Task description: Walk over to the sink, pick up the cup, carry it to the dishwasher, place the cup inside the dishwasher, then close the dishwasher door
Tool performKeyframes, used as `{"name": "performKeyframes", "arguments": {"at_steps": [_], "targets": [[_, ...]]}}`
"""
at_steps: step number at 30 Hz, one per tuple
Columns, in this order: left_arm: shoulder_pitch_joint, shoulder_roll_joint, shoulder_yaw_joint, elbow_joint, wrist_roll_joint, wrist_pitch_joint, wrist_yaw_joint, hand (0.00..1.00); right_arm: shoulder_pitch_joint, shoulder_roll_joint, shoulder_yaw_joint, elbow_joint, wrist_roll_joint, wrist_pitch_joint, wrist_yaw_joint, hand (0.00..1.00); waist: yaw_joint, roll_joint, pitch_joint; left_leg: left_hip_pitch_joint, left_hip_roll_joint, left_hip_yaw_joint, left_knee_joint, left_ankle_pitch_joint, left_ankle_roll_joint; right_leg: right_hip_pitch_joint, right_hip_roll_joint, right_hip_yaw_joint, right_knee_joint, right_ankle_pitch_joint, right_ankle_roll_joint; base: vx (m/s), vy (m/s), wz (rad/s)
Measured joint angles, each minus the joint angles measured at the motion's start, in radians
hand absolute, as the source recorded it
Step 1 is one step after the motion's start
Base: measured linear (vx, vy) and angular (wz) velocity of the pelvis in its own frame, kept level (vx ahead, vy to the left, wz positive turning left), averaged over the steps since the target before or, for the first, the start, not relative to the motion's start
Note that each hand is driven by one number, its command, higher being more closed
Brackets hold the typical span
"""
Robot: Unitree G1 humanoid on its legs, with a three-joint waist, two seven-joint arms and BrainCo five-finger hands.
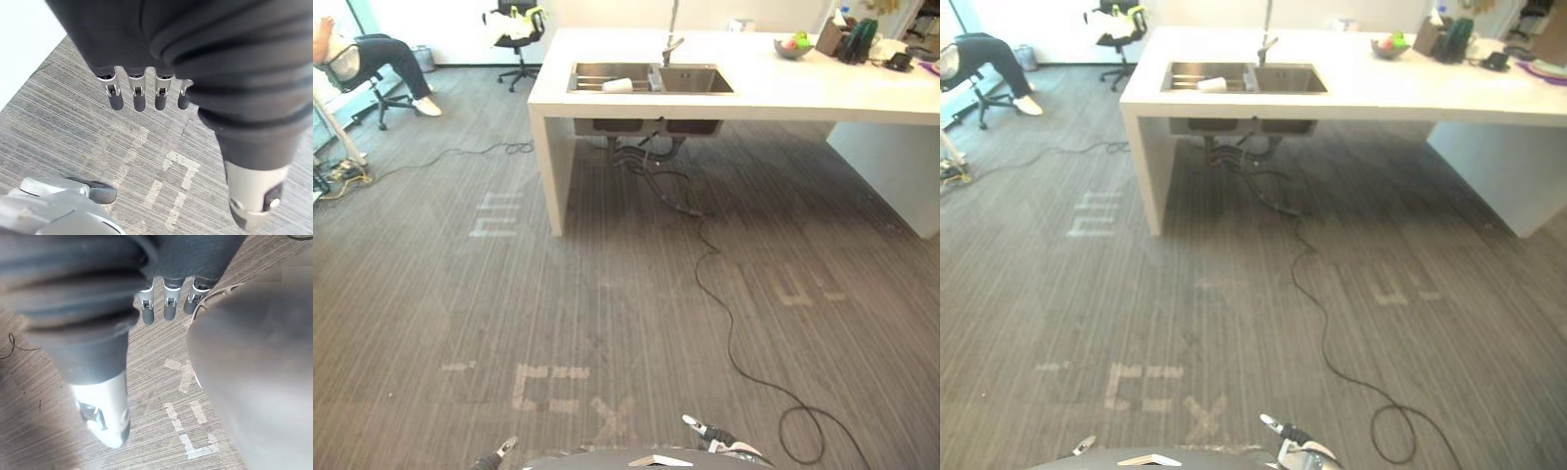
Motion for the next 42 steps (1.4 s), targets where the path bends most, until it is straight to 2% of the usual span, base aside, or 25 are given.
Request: {"name": "performKeyframes", "arguments": {"at_steps": [3,6,9,10,12,15,16,17,18,21,23,26,27,29,30,31,32,33,34,35,37,38,40,41,42], "targets": [[-0.004,0.006,0.001,-0.003,-0.026,-0.006,0.005,0.0,-0.005,0.001,-0.001,-0.006,0.022,-0.035,-0.006,0.0,-0.014,0.003,0.015,0.017,0.014,-0.009,0.0,-0.014,0.014,-0.103,-0.022,0.027,0.189,-0.033,-0.033,0.08,0.023,0.0],[-0.011,0.006,0.013,-0.001,-0.024,-0.006,0.017,0.0,0.001,0.006,-0.02,-0.002,0.049,-0.043,0.003,0.0,-0.022,0.007,0.028,0.025,0.045,-0.026,0.001,-0.027,0.006,-0.178,0.012,0.021,0.166,-0.076,-0.038,0.16,-0.075,0.12],[-0.023,-0.007,0.052,-0.001,0.041,-0.007,0.025,0.0,0.01,0.012,-0.072,-0.003,0.095,-0.042,0.026,0.0,-0.02,0.017,0.045,0.036,0.104,-0.028,0.007,-0.06,-0.024,-0.277,0.059,0.037,-0.026,0.03,-0.03,0.24,-0.105,0.07],[-0.033,-0.014,0.078,-0.004,0.089,-0.006,0.025,0.0,0.034,0.006,-0.072,-0.009,0.093,-0.039,0.037,0.0,-0.017,0.018,0.055,0.045,0.136,-0.033,0.05,-0.106,-0.048,-0.305,0.078,0.07,-0.102,0.101,-0.019,0.38,-0.171,0.15],[-0.035,-0.02,0.089,-0.032,0.143,-0.002,0.028,0.0,0.089,0.015,-0.071,-0.048,0.091,-0.032,0.044,0.0,-0.004,0.018,0.068,0.031,0.17,-0.047,0.198,-0.225,-0.078,-0.314,0.083,0.106,-0.114,0.14,-0.023,0.35,-0.205,0.21],[-0.028,-0.029,0.12,-0.076,0.242,-0.001,0.032,0.0,0.159,0.039,-0.082,-0.086,0.086,-0.019,0.053,0.0,0.0,0.007,0.061,0.05,0.194,-0.068,0.342,-0.382,-0.121,-0.317,0.066,0.134,-0.054,0.138,-0.057,0.54,-0.347,0.23],[-0.029,-0.049,0.124,-0.082,0.26,-0.003,0.037,0.0,0.17,0.029,-0.096,-0.085,0.086,-0.011,0.055,0.0,-0.01,0.036,0.047,0.071,0.228,-0.073,0.342,-0.418,-0.133,-0.349,0.076,0.13,0.043,0.173,-0.061,0.73,-0.4,0.22],[-0.017,-0.083,0.142,-0.083,0.272,-0.003,0.043,0.0,0.175,0.007,-0.107,-0.084,0.082,-0.006,0.053,0.0,-0.012,0.072,0.017,0.094,0.265,-0.077,0.339,-0.408,-0.135,-0.363,0.111,0.111,0.109,0.094,-0.081,0.64,-0.304,0.1],[-0.017,-0.091,0.16,-0.086,0.283,-0.002,0.049,0.0,0.178,0.0,-0.112,-0.079,0.08,-0.001,0.052,0.0,-0.014,0.086,0.006,0.082,0.281,-0.077,0.381,-0.387,-0.145,-0.366,0.123,0.105,0.129,0.064,-0.091,0.67,-0.316,-0.01],[-0.012,-0.113,0.213,-0.091,0.291,0.0,0.059,0.0,0.165,-0.018,-0.118,-0.075,0.072,0.006,0.053,0.0,-0.021,0.103,-0.004,-0.107,0.334,-0.137,0.832,-0.203,-0.171,-0.248,0.176,0.082,0.068,-0.003,-0.124,0.68,-0.312,0.01],[-0.003,-0.125,0.243,-0.098,0.291,-0.017,0.067,0.0,0.152,-0.029,-0.106,-0.065,0.044,-0.008,0.052,0.0,-0.01,0.115,0.001,-0.243,0.378,-0.094,1.171,-0.213,-0.149,-0.074,0.234,0.08,-0.07,-0.01,-0.136,0.73,-0.223,-0.05],[0.0,-0.114,0.226,-0.121,0.303,-0.058,0.078,0.0,0.096,-0.036,-0.078,-0.014,0.043,-0.007,0.052,0.0,0.018,0.083,0.018,-0.38,0.313,-0.038,1.217,-0.287,-0.147,0.109,0.239,0.105,-0.188,-0.012,-0.14,0.51,-0.098,-0.22],[-0.006,-0.114,0.218,-0.134,0.313,-0.084,0.083,0.0,0.066,-0.036,-0.067,0.0,0.046,-0.002,0.05,0.0,0.036,0.076,0.027,-0.441,0.284,0.014,1.13,-0.319,-0.12,0.156,0.227,0.122,-0.21,-0.013,-0.139,0.75,-0.021,-0.58],[-0.003,-0.108,0.177,-0.148,0.328,-0.123,0.098,0.0,0.025,-0.025,-0.062,0.001,0.054,0.008,0.05,0.0,0.045,0.071,0.037,-0.501,0.238,0.082,0.875,-0.305,-0.102,0.21,0.205,0.14,-0.22,-0.02,-0.126,0.57,0.066,-0.54],[0.007,-0.105,0.141,-0.161,0.343,-0.158,0.104,0.0,0.016,-0.019,-0.061,-0.006,0.055,0.009,0.049,0.0,0.05,0.075,0.037,-0.504,0.206,0.088,0.599,-0.194,-0.103,0.236,0.196,0.158,-0.219,-0.049,-0.106,0.51,0.13,-0.64],[0.024,-0.113,0.098,-0.188,0.362,-0.211,0.129,0.0,0.009,-0.014,-0.048,-0.016,0.055,0.008,0.048,0.0,0.066,0.103,0.036,-0.485,0.199,0.079,0.434,0.018,-0.075,0.271,0.206,0.205,-0.23,-0.103,-0.103,0.5,0.155,-0.66],[0.027,-0.108,0.084,-0.202,0.372,-0.232,0.143,0.0,0.007,-0.007,-0.021,-0.016,0.055,0.008,0.048,0.0,0.068,0.093,0.04,-0.482,0.178,0.078,0.438,0.049,-0.016,0.285,0.191,0.227,-0.241,-0.125,-0.107,0.5,0.177,-0.29],[0.012,-0.081,0.044,-0.257,0.39,-0.265,0.172,0.0,-0.005,0.008,0.025,-0.017,0.055,0.01,0.049,0.0,0.06,0.056,0.044,-0.508,0.152,0.081,0.48,-0.006,-0.027,0.289,0.184,0.286,-0.25,-0.13,-0.113,0.46,0.16,0.21],[-0.013,-0.077,-0.014,-0.355,0.418,-0.291,0.211,0.0,-0.015,0.0,0.052,-0.016,0.053,0.011,0.048,0.0,0.064,0.047,0.058,-0.535,0.147,0.074,0.527,-0.036,-0.02,0.278,0.19,0.302,-0.244,-0.112,-0.106,0.42,0.15,0.38],[-0.019,-0.076,-0.043,-0.416,0.432,-0.301,0.225,0.0,-0.019,-0.004,0.061,-0.015,0.052,0.013,0.043,0.0,0.065,0.052,0.064,-0.543,0.138,0.062,0.542,-0.045,-0.013,0.275,0.189,0.31,-0.235,-0.105,-0.104,0.36,0.153,0.35],[-0.027,-0.078,-0.163,-0.726,0.459,-0.301,0.268,0.0,-0.021,-0.013,0.091,-0.017,0.053,0.019,0.029,0.0,0.064,0.049,0.064,-0.512,0.092,0.062,0.511,-0.069,0.002,0.218,0.147,0.329,-0.089,-0.097,-0.1,0.32,0.164,0.23],[-0.031,-0.079,-0.182,-0.805,0.466,-0.302,0.274,0.0,-0.018,-0.015,0.094,-0.017,0.054,0.028,0.026,0.0,0.062,0.047,0.063,-0.488,0.077,0.062,0.488,-0.071,0.004,0.199,0.134,0.33,-0.031,-0.088,-0.086,0.34,0.154,0.03],[-0.047,-0.076,-0.202,-1.031,0.516,-0.305,0.273,0.0,0.002,-0.015,0.098,-0.039,0.065,0.033,0.004,0.0,0.058,0.043,0.052,-0.417,0.043,0.07,0.426,-0.078,0.015,0.108,0.101,0.349,0.192,-0.027,0.018,0.36,0.159,-0.17],[-0.067,-0.062,-0.193,-1.184,0.571,-0.305,0.27,0.0,0.003,-0.014,0.095,-0.047,0.066,0.024,-0.012,0.0,0.053,0.039,0.046,-0.374,0.028,0.08,0.398,-0.087,0.028,0.024,0.068,0.344,0.366,0.07,0.117,0.37,0.151,-0.24],[-0.086,-0.037,-0.19,-1.284,0.618,-0.308,0.27,0.0,0.003,-0.019,0.092,-0.065,0.065,0.019,-0.018,0.0,0.043,0.028,0.043,-0.343,0.016,0.085,0.379,-0.105,0.039,-0.035,0.033,0.323,0.489,0.155,0.125,0.45,0.162,-0.33]]}}
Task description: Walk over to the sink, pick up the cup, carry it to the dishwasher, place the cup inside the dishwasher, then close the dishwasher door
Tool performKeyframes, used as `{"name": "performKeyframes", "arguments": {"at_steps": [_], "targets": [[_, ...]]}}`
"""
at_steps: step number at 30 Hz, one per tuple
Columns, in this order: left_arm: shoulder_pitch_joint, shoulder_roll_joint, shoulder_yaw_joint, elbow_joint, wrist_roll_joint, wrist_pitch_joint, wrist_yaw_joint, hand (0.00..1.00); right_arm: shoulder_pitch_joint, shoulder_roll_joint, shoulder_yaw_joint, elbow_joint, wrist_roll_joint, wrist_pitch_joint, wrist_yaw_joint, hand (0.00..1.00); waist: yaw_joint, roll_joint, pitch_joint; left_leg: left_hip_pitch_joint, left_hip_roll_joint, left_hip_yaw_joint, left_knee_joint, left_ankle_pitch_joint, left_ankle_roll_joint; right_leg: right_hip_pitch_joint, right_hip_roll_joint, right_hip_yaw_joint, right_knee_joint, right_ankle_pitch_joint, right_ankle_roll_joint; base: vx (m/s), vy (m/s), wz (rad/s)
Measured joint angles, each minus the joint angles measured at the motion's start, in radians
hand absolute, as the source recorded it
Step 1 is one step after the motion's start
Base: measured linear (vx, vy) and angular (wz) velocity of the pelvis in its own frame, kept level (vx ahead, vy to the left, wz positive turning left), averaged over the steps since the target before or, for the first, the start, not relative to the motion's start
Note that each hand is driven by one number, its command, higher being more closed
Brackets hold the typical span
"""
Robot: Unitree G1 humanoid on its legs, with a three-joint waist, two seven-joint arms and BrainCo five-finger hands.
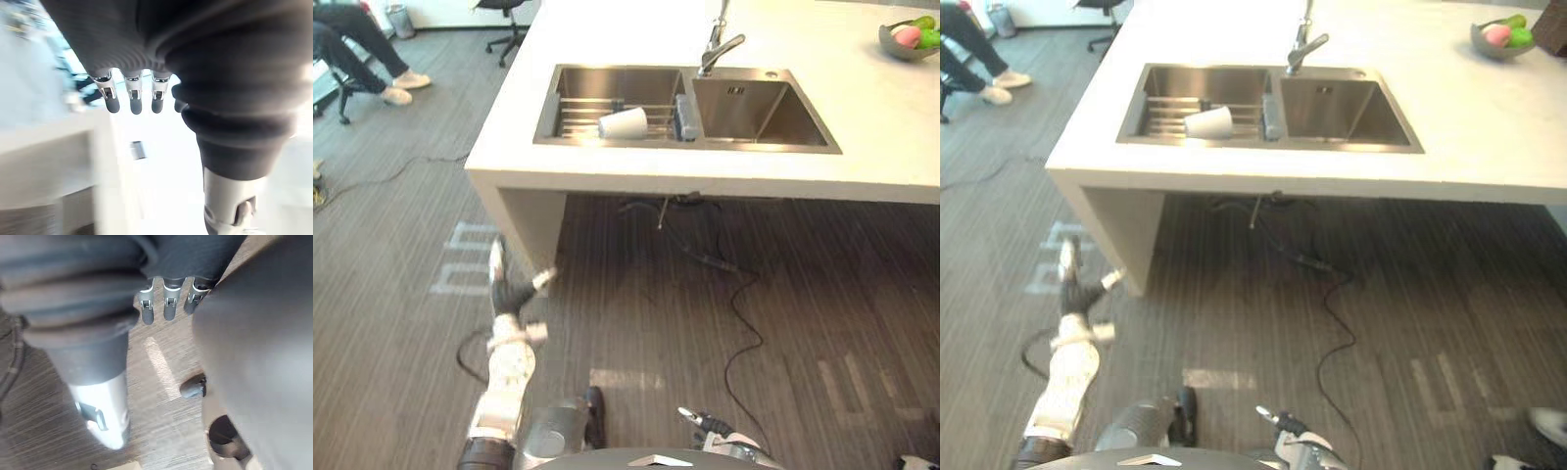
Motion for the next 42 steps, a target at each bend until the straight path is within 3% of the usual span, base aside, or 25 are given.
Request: {"name": "performKeyframes", "arguments": {"at_steps": [1,2,3,5,6,8,10,11,12,13,15,16,18,20,22,23,24,25,26,27,30,33,37,42], "targets": [[-0.033,0.036,0.004,-0.078,0.049,-0.014,0.005,0.0,0.001,-0.015,-0.005,-0.013,-0.001,-0.015,-0.008,0.0,-0.002,-0.012,-0.003,0.059,-0.013,0.009,-0.038,-0.013,-0.012,-0.081,-0.05,-0.046,0.16,-0.013,-0.072,0.38,0.107,-0.37],[-0.059,0.06,0.003,-0.104,0.086,-0.015,0.02,0.0,0.003,-0.029,-0.006,-0.014,-0.003,-0.025,-0.01,0.0,-0.011,0.0,-0.005,0.127,-0.008,0.009,-0.083,-0.02,-0.027,-0.135,-0.057,-0.097,0.219,-0.072,-0.15,0.37,0.098,-0.34],[-0.068,0.071,0.001,-0.111,0.104,-0.012,0.027,0.0,0.007,-0.038,-0.007,-0.014,-0.003,-0.03,-0.009,0.0,-0.014,0.011,-0.01,0.161,-0.001,0.009,-0.109,-0.021,-0.031,-0.159,-0.051,-0.121,0.219,-0.103,-0.165,0.37,0.062,-0.21],[-0.105,0.106,-0.014,-0.118,0.136,0.002,0.049,0.0,0.023,-0.038,-0.012,-0.012,-0.003,-0.038,-0.009,0.0,-0.028,0.024,-0.019,0.237,0.019,0.009,-0.161,-0.016,-0.037,-0.224,-0.037,-0.187,0.134,-0.187,-0.177,0.38,-0.011,0.01],[-0.139,0.129,-0.032,-0.121,0.145,0.017,0.053,0.0,0.041,-0.019,-0.037,-0.014,0.0,-0.036,-0.005,0.0,-0.032,0.025,-0.026,0.266,0.036,0.001,-0.172,-0.023,-0.049,-0.269,-0.025,-0.217,0.018,-0.223,-0.187,0.41,-0.085,0.2],[-0.194,0.167,-0.074,-0.121,0.143,0.038,0.047,0.0,0.051,-0.015,-0.064,-0.012,-0.015,-0.035,0.008,0.0,-0.051,0.028,-0.027,0.287,0.071,-0.027,-0.168,-0.046,-0.086,-0.306,0.014,-0.21,-0.267,-0.206,-0.192,0.49,-0.168,0.38],[-0.236,0.189,-0.13,-0.122,0.143,0.05,0.013,0.0,0.083,-0.004,-0.086,-0.011,-0.033,-0.035,0.019,0.0,-0.071,0.03,-0.027,0.325,0.116,-0.081,-0.125,-0.108,-0.151,-0.294,0.074,-0.096,-0.559,-0.056,-0.179,0.51,-0.257,0.63],[-0.234,0.188,-0.14,-0.124,0.143,0.053,0.005,0.0,0.098,-0.001,-0.084,-0.01,-0.034,-0.035,0.022,0.0,-0.071,0.025,-0.03,0.342,0.121,-0.086,-0.108,-0.131,-0.163,-0.284,0.075,-0.075,-0.582,-0.004,-0.18,0.49,-0.322,0.58],[-0.224,0.189,-0.161,-0.138,0.144,0.061,-0.013,0.0,0.138,0.012,-0.069,-0.009,-0.054,-0.034,0.032,0.0,-0.069,-0.003,-0.05,0.369,0.119,-0.099,-0.071,-0.189,-0.185,-0.272,0.058,-0.05,-0.574,0.144,-0.204,0.53,-0.377,0.42],[-0.202,0.152,-0.175,-0.143,0.147,0.063,-0.032,0.0,0.148,-0.019,-0.07,-0.003,-0.076,-0.029,0.045,0.0,-0.067,0.04,-0.071,0.388,0.168,-0.105,-0.037,-0.248,-0.186,-0.273,0.089,-0.07,-0.499,0.047,-0.165,0.51,-0.368,0.3],[-0.18,0.131,-0.211,-0.152,0.154,0.067,-0.072,0.0,0.145,-0.048,-0.071,0.001,-0.105,-0.016,0.056,0.0,-0.065,0.093,-0.093,0.385,0.217,-0.107,-0.02,-0.245,-0.204,-0.284,0.121,-0.09,-0.457,-0.028,-0.182,0.42,-0.319,0.12],[-0.171,0.131,-0.231,-0.15,0.154,0.076,-0.107,0.0,0.136,-0.054,-0.073,0.009,-0.107,0.005,0.064,0.0,-0.071,0.102,-0.099,0.381,0.227,-0.11,-0.005,-0.21,-0.214,-0.281,0.127,-0.101,-0.448,-0.054,-0.193,0.38,-0.31,0.16],[-0.162,0.13,-0.256,-0.15,0.152,0.087,-0.155,0.0,0.129,-0.062,-0.073,0.016,-0.108,0.039,0.074,0.0,-0.074,0.107,-0.102,0.336,0.247,-0.124,0.086,-0.173,-0.209,-0.246,0.143,-0.116,-0.481,-0.066,-0.207,0.32,-0.309,0.16],[-0.156,0.13,-0.287,-0.149,0.157,0.087,-0.214,0.0,0.129,-0.072,-0.073,0.029,-0.122,0.083,0.082,0.0,-0.067,0.105,-0.098,0.192,0.313,-0.125,0.396,-0.1,-0.2,-0.145,0.175,-0.146,-0.587,-0.063,-0.24,0.3,-0.267,0.27],[-0.156,0.134,-0.293,-0.149,0.175,0.087,-0.259,0.0,0.129,-0.076,-0.072,0.037,-0.132,0.108,0.083,0.0,-0.058,0.1,-0.095,0.122,0.369,-0.052,0.523,-0.139,-0.198,-0.058,0.188,-0.17,-0.66,-0.052,-0.254,0.24,-0.156,0.22],[-0.157,0.148,-0.299,-0.149,0.191,0.087,-0.285,0.0,0.127,-0.077,-0.071,0.054,-0.13,0.119,0.083,0.0,-0.051,0.096,-0.095,0.108,0.378,0.003,0.489,-0.168,-0.192,-0.021,0.184,-0.175,-0.688,-0.044,-0.246,0.21,-0.123,0.07],[-0.157,0.155,-0.304,-0.149,0.196,0.087,-0.295,0.0,0.122,-0.079,-0.071,0.064,-0.129,0.121,0.085,0.0,-0.049,0.096,-0.096,0.107,0.373,0.026,0.441,-0.177,-0.189,-0.009,0.18,-0.172,-0.698,-0.043,-0.245,0.19,-0.069,-0.02],[-0.165,0.17,-0.319,-0.15,0.211,0.09,-0.316,0.0,0.115,-0.088,-0.064,0.075,-0.128,0.123,0.098,0.0,-0.047,0.099,-0.098,0.105,0.34,0.054,0.276,-0.165,-0.181,-0.001,0.171,-0.172,-0.717,-0.039,-0.238,0.15,0.009,0.0],[-0.186,0.179,-0.337,-0.149,0.221,0.096,-0.339,0.0,0.107,-0.096,-0.06,0.079,-0.128,0.124,0.105,0.0,-0.055,0.111,-0.103,0.106,0.301,0.054,0.067,-0.076,-0.18,-0.002,0.168,-0.176,-0.737,-0.031,-0.225,0.19,0.059,0.08],[-0.198,0.179,-0.341,-0.149,0.229,0.099,-0.352,0.0,0.106,-0.1,-0.058,0.078,-0.128,0.124,0.108,0.0,-0.063,0.123,-0.109,0.104,0.287,0.044,-0.025,-0.002,-0.192,-0.006,0.174,-0.18,-0.742,-0.027,-0.219,0.17,0.084,0.12],[-0.264,0.226,-0.351,-0.107,0.235,0.125,-0.372,0.0,0.089,-0.086,-0.057,0.077,-0.103,0.125,0.115,0.0,-0.086,0.09,-0.113,0.186,0.213,0.054,-0.245,0.101,-0.187,-0.013,0.136,-0.17,-0.768,-0.016,-0.196,0.14,0.067,0.03],[-0.324,0.273,-0.384,-0.006,0.243,0.19,-0.385,0.0,0.087,-0.076,-0.052,0.068,-0.086,0.126,0.113,0.0,-0.105,0.085,-0.11,0.208,0.192,0.059,-0.292,0.115,-0.179,-0.005,0.125,-0.168,-0.789,-0.011,-0.186,0.07,0.068,-0.01],[-0.383,0.283,-0.385,0.153,0.253,0.281,-0.402,0.0,0.086,-0.076,-0.044,0.063,-0.068,0.128,0.111,0.0,-0.14,0.086,-0.109,0.25,0.179,0.064,-0.34,0.129,-0.176,0.022,0.122,-0.167,-0.808,-0.006,-0.179,0.01,0.01,-0.01],[-0.419,0.306,-0.387,0.251,0.265,0.327,-0.417,0.0,0.088,-0.074,-0.042,0.044,-0.068,0.146,0.097,0.0,-0.161,0.082,-0.102,0.304,0.175,0.086,-0.367,0.134,-0.179,0.054,0.127,-0.151,-0.821,-0.003,-0.176,-0.02,0.005,-0.12]]}}
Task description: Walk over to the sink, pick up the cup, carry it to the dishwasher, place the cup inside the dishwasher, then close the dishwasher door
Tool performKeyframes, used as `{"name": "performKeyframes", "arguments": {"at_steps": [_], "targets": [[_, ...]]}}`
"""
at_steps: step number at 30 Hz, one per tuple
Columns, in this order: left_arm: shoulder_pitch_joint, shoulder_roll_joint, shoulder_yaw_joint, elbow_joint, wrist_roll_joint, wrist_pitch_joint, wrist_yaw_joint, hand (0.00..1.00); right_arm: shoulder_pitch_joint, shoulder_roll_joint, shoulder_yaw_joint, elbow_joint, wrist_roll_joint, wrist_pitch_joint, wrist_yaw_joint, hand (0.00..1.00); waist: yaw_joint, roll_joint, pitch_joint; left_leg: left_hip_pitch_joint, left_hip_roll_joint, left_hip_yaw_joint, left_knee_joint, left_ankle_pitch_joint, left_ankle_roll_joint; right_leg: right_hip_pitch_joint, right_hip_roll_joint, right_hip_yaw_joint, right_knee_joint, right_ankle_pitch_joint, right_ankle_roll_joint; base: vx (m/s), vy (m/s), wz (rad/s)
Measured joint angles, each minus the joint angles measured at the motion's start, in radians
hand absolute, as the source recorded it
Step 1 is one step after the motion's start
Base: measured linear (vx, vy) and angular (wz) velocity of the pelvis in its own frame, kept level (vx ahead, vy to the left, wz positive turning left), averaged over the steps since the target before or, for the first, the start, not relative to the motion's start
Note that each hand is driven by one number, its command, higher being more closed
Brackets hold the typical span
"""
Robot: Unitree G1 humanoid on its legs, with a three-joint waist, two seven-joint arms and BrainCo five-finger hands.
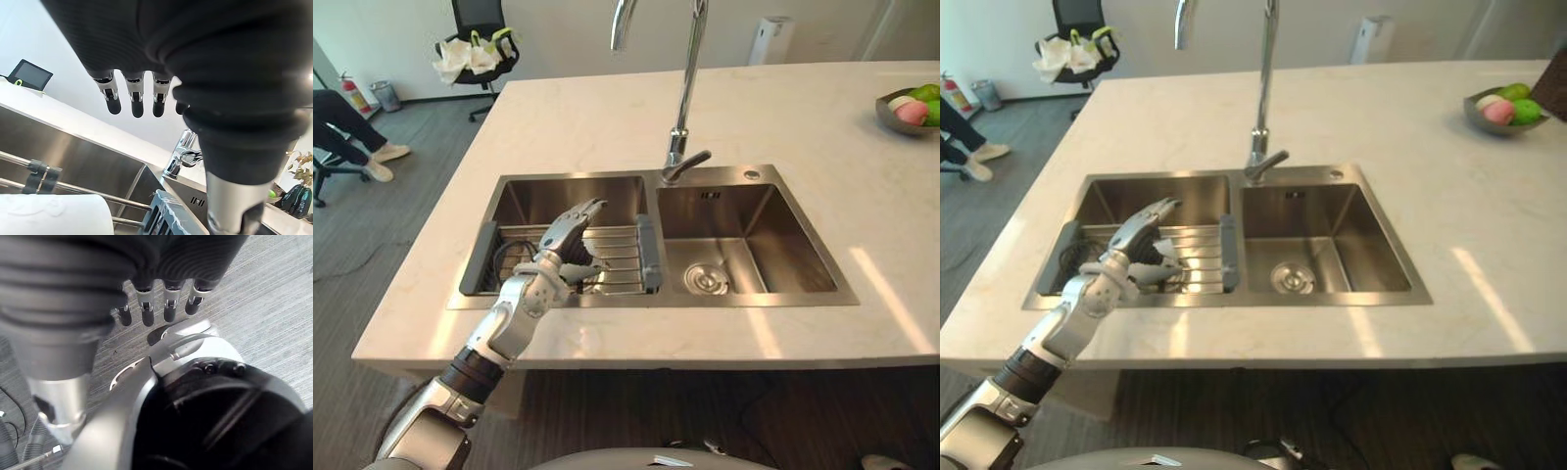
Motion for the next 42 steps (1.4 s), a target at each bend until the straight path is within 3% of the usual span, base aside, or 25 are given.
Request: {"name": "performKeyframes", "arguments": {"at_steps": [8,12,18,23,33,42], "targets": [[-0.013,0.019,0.01,0.056,0.01,0.033,-0.031,0.0,0.002,0.008,0.007,-0.02,-0.001,0.0,-0.008,0.0,-0.036,-0.009,0.009,0.019,0.0,0.021,-0.001,-0.002,-0.001,0.021,0.003,0.02,-0.038,0.025,0.003,-0.03,-0.001,-0.09],[-0.013,0.019,0.015,0.056,0.01,0.034,-0.062,0.0,0.005,0.009,0.007,-0.02,-0.002,0.0,-0.008,0.0,-0.039,-0.01,0.009,0.02,0.0,0.026,-0.001,-0.002,-0.001,0.027,0.006,0.026,-0.051,0.034,0.003,0.0,-0.005,-0.05],[-0.013,0.019,0.018,0.055,0.029,0.047,-0.126,0.0,0.01,0.009,0.005,-0.02,-0.002,0.0,-0.011,0.0,-0.039,-0.01,0.009,0.023,0.0,0.026,-0.002,-0.003,-0.002,0.036,0.008,0.026,-0.06,0.038,0.004,0.0,0.0,0.0],[-0.013,0.019,0.022,0.055,0.029,0.089,-0.173,0.0,0.011,0.009,0.001,-0.02,-0.002,0.0,-0.018,0.0,-0.038,-0.01,0.009,0.024,0.0,0.026,-0.007,-0.004,-0.002,0.045,0.009,0.026,-0.08,0.047,0.004,0.0,0.0,0.0],[-0.012,0.02,0.027,0.056,0.029,0.15,-0.197,0.0,0.011,0.01,-0.001,-0.02,-0.002,0.001,-0.02,0.0,-0.036,-0.01,0.009,0.018,-0.001,0.025,-0.008,-0.009,-0.003,0.046,0.011,0.021,-0.092,0.047,0.005,0.0,0.0,0.0],[-0.005,0.02,0.03,0.074,0.068,0.162,-0.213,0.0,0.009,0.009,-0.001,-0.02,-0.001,0.018,-0.026,0.0,-0.035,-0.01,0.008,0.016,-0.002,0.025,-0.008,-0.012,-0.005,0.049,0.012,0.019,-0.101,0.047,0.005,0.0,0.0,0.0]]}}
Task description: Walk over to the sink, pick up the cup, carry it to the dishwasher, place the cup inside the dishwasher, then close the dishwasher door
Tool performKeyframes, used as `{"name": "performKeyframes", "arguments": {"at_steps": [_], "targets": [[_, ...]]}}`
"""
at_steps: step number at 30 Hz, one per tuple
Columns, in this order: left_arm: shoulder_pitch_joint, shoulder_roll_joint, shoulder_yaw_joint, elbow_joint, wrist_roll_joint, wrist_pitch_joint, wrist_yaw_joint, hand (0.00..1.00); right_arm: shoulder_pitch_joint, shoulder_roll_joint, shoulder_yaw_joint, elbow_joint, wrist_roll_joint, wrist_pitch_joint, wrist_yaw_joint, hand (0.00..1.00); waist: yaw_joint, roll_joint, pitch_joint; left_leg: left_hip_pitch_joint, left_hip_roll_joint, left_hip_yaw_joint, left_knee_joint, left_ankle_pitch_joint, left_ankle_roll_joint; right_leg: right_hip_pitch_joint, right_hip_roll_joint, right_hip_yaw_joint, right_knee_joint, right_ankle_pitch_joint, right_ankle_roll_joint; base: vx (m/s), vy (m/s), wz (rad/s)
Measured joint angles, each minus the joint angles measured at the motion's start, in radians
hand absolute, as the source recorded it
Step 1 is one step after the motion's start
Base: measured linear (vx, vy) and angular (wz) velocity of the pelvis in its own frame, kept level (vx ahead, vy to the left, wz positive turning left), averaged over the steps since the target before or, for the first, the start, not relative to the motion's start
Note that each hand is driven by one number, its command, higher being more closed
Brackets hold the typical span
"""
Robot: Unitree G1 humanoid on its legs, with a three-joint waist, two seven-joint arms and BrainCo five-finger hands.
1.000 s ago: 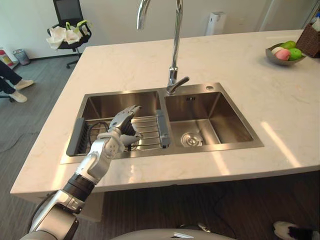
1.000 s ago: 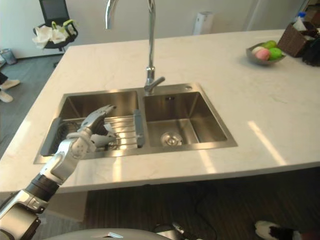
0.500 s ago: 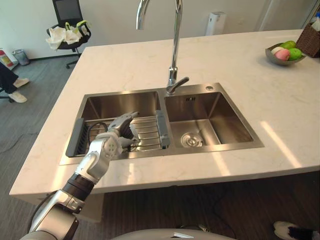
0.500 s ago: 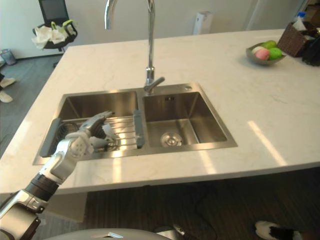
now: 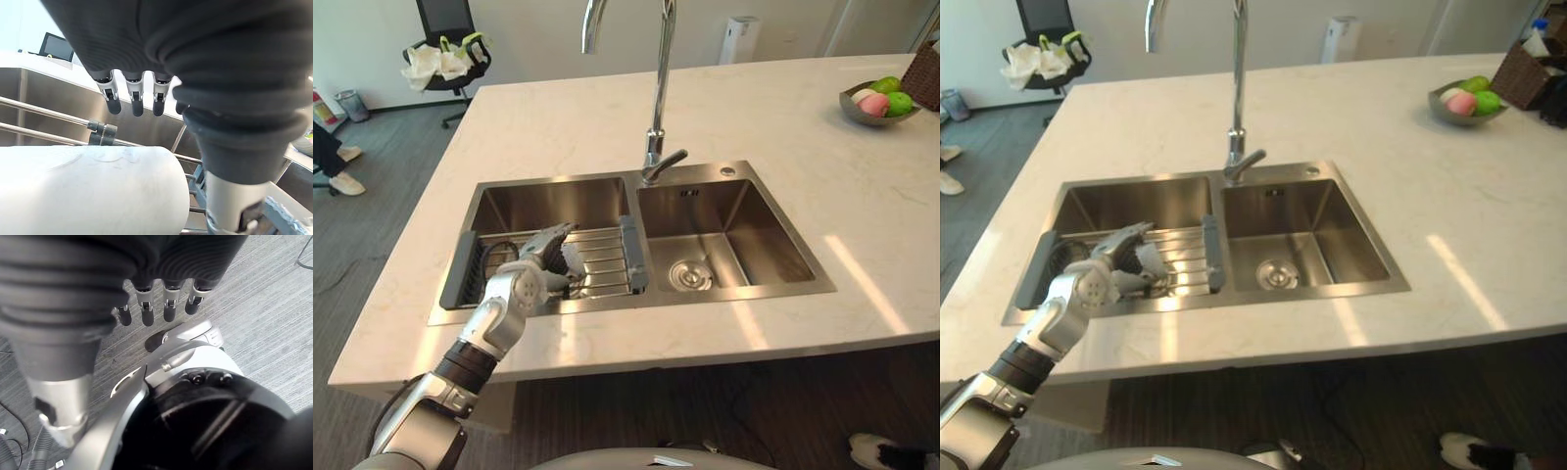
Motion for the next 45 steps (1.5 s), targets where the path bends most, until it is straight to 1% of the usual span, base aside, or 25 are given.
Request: {"name": "performKeyframes", "arguments": {"at_steps": [6,7,11,16,25,33,40,45], "targets": [[0.006,0.0,0.007,0.009,0.028,0.026,-0.035,0.0,0.0,0.0,0.0,0.0,0.0,0.001,-0.001,0.0,0.001,-0.001,0.0,-0.003,-0.001,0.0,0.0,0.0,0.0,0.0,0.0,0.0,-0.006,0.004,0.001,0.0,0.0,0.0],[0.007,-0.001,0.018,0.02,0.038,0.034,-0.052,0.0,0.0,0.0,0.0,0.0,0.0,0.001,-0.001,0.0,0.0,-0.001,-0.001,-0.004,-0.001,0.0,0.0,0.0,0.0,0.0,0.0,0.0,-0.006,0.004,0.001,0.0,0.0,0.0],[0.013,-0.001,0.037,0.021,0.038,0.07,-0.077,0.0,0.0,0.0,0.0,0.0,0.0,0.006,-0.001,0.0,0.002,-0.002,-0.001,-0.005,-0.001,-0.001,0.0,0.0,0.0,-0.001,0.0,-0.001,-0.007,0.004,0.001,0.0,0.0,0.0],[0.016,-0.001,0.037,0.021,0.038,0.079,-0.098,0.0,-0.003,0.002,0.001,0.0,0.0,0.021,-0.002,0.0,0.005,-0.007,-0.004,-0.008,-0.002,-0.002,0.0,0.0,0.0,-0.003,0.0,-0.002,-0.007,0.004,0.001,0.0,0.0,0.0],[0.024,-0.001,0.036,0.019,0.042,0.079,-0.133,0.0,-0.008,0.001,0.01,0.0,0.001,0.023,-0.016,0.0,0.003,-0.009,-0.006,-0.015,-0.002,-0.003,0.0,0.0,0.001,-0.01,0.0,-0.003,-0.007,0.005,0.002,0.0,0.0,0.0],[0.035,-0.003,0.032,0.018,0.078,0.078,-0.135,0.0,-0.009,0.0,0.021,-0.005,0.002,0.028,-0.021,0.0,-0.001,-0.009,-0.006,-0.015,-0.003,-0.001,0.0,0.0,0.001,-0.01,0.0,-0.001,-0.007,0.006,0.002,0.0,0.0,0.0],[0.039,-0.003,0.024,0.023,0.079,0.082,-0.13,0.0,-0.01,-0.001,0.022,-0.009,0.003,0.039,-0.021,0.0,-0.005,-0.009,-0.006,-0.014,-0.003,0.003,0.0,0.0,0.001,-0.012,0.0,0.005,-0.007,0.008,0.002,0.0,0.0,0.0],[0.044,-0.005,0.023,0.066,0.095,0.08,-0.085,0.0,-0.01,-0.002,0.031,-0.02,0.002,0.044,-0.021,0.0,-0.01,-0.008,-0.007,-0.013,-0.003,0.01,0.0,0.0,0.001,-0.015,0.001,0.014,-0.007,0.011,0.001,0.0,0.0,-0.04]]}}
